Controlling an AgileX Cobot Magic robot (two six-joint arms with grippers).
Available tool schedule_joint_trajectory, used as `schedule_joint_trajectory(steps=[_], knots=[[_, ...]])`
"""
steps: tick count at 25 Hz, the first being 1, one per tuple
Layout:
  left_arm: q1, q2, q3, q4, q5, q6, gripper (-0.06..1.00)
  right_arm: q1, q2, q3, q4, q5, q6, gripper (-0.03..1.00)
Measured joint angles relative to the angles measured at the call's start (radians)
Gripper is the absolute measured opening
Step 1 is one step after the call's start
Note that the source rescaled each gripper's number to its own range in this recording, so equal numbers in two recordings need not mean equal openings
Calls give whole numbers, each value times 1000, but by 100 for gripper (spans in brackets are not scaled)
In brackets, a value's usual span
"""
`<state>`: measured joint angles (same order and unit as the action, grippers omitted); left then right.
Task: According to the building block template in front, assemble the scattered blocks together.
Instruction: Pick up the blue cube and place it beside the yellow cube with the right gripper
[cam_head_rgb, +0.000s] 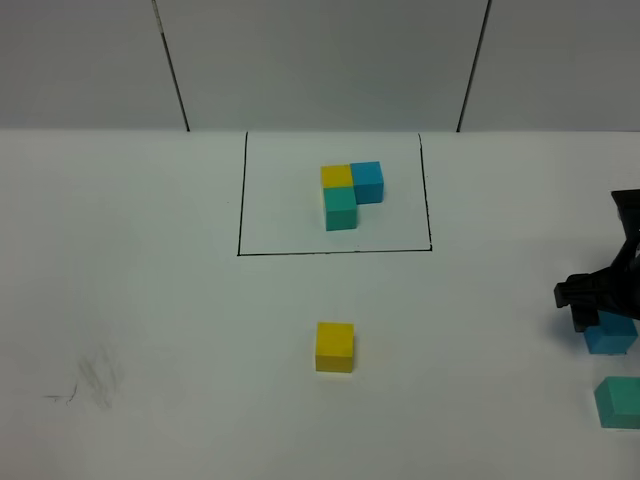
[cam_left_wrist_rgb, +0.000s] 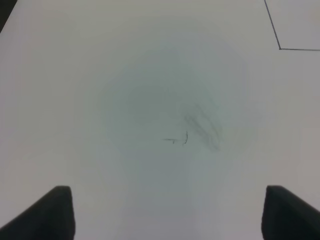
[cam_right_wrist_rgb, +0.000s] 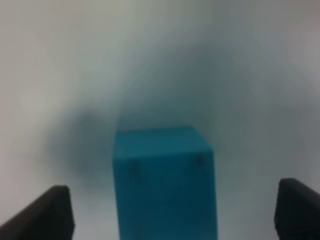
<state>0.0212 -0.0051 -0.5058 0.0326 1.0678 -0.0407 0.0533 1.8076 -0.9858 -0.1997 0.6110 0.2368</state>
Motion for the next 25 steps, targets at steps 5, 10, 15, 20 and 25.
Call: schedule_joint_trajectory(steps=[5, 10, 15, 20, 25], knots=[[0, 0, 0, 0, 0, -1, 96, 0, 38, 0, 27, -40, -18, 66], [0, 0, 0, 0, 0, -1, 96, 0, 75, 0, 50, -46, -45, 64], [0, 0, 0, 0, 0, -1, 96, 0, 79, 0, 51, -51, -59, 10], [0, 0, 0, 0, 0, -1, 96, 1, 62, 0, 55, -49, -75, 2], [0, 0, 0, 0, 0, -1, 96, 65, -51, -21, 54, -28, -256, 2]])
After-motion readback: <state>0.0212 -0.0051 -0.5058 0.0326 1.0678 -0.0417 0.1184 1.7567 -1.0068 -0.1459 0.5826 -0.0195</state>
